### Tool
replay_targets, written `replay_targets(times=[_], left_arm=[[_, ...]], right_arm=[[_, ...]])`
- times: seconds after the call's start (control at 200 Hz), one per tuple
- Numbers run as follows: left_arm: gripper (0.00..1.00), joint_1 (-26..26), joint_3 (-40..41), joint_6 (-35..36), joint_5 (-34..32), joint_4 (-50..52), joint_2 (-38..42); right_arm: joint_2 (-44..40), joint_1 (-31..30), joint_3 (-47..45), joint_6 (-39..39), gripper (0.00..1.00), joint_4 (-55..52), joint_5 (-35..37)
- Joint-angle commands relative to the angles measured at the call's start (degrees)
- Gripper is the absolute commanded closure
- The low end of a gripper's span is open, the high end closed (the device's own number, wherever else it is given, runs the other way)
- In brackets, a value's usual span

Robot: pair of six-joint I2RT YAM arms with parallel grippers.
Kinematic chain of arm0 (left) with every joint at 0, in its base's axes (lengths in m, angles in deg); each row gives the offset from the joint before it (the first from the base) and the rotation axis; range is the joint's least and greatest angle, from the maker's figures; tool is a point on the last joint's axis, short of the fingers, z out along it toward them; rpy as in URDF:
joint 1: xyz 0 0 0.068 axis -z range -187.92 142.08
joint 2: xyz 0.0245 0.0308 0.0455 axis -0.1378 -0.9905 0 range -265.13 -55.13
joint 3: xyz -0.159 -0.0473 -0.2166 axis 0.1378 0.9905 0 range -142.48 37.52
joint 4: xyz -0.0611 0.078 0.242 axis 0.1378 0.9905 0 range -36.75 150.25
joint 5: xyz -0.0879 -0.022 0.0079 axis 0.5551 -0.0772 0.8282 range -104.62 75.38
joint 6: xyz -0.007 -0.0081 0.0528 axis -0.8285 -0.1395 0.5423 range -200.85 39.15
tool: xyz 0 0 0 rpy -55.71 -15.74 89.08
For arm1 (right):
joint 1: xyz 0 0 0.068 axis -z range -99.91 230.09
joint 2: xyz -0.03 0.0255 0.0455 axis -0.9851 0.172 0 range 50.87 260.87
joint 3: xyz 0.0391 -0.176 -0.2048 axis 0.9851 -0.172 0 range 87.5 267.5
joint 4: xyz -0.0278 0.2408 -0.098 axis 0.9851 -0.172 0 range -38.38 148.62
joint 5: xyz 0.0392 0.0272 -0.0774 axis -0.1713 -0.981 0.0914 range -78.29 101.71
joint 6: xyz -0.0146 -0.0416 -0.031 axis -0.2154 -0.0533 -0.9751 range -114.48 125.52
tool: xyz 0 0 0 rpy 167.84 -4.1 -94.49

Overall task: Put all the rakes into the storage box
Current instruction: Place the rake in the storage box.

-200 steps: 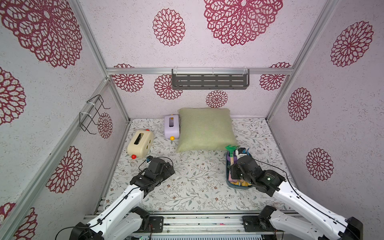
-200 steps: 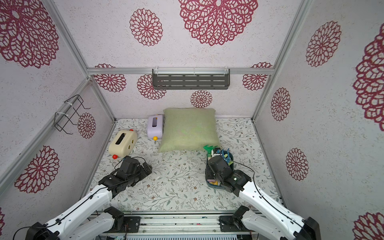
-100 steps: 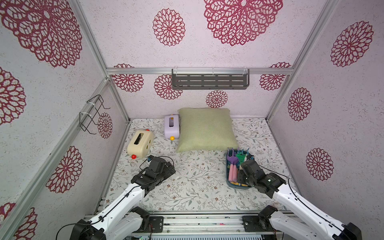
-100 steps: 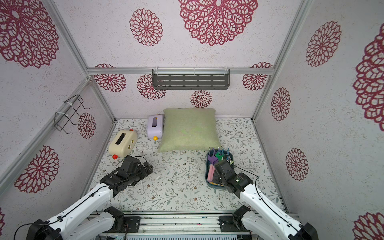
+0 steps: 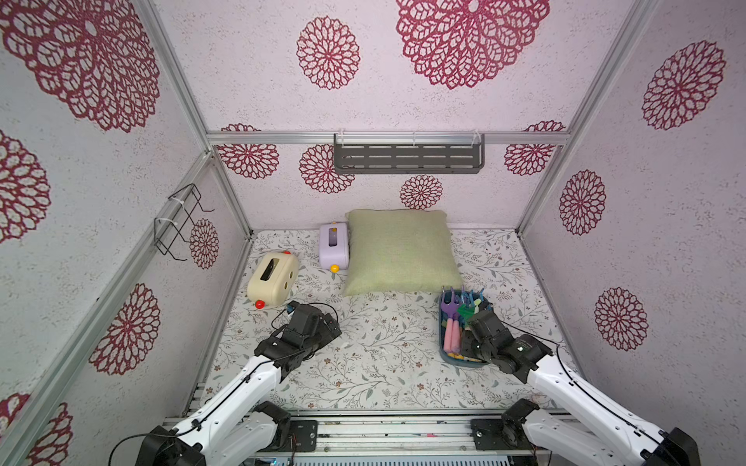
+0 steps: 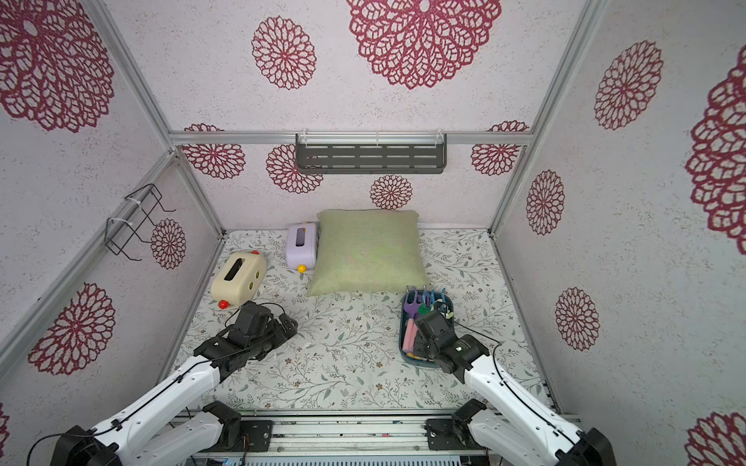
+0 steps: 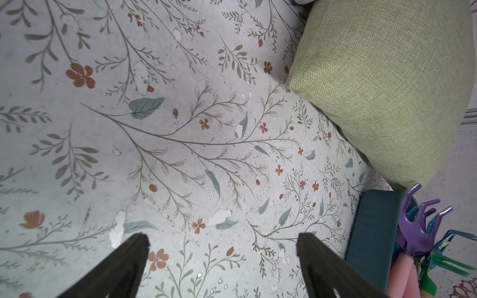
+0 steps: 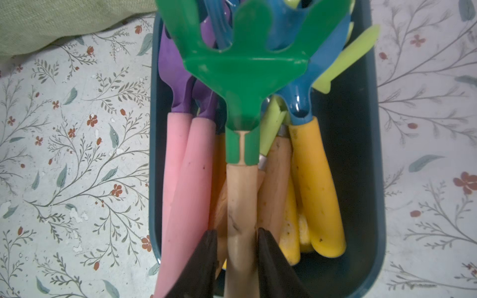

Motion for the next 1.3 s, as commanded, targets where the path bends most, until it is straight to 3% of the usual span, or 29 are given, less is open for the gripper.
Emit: replay_targets(times=[0.0,0.215,0.435,0.61,0.68,1.001,1.136,1.296], left_arm=[[0.03,-0.4,0.3,0.3,-0.4,-1.2,0.9],[0.03,-0.4,0.3,0.1,-0.4,-0.8,1.6],[0.03,-0.4,-1.5,0.1,-0.3,0.5,2.0],[0.03,-0.3,-3.9,0.7,-0.7,2.3,2.3],[0.02,-0.3,-5.6,1.4,-1.7,4.0,2.7],[0.03,1.3,-17.8,7.1,-13.9,13.2,6.2],[0.03,1.1,-19.1,10.4,-20.8,10.7,7.6],[0.03,1.0,-17.9,16.2,-28.5,5.0,6.5]], right_arm=[[0.0,0.4,-0.3,0.6,0.65,0.3,0.2],[-1.1,0.4,0.7,0.6,0.61,-0.1,0.8],[-2.0,0.5,4.8,-1.5,0.44,-0.7,0.9],[-2.4,0.5,7.2,-3.5,0.19,0.0,0.3],[-3.0,0.5,8.5,-4.3,0.01,0.1,0.0],[-11.1,0.4,13.2,-15.6,0.01,8.8,3.2],[-17.4,0.5,7.5,-26.0,0.01,22.8,9.3],[-19.8,1.9,-1.0,-35.1,0.01,39.3,22.4]])
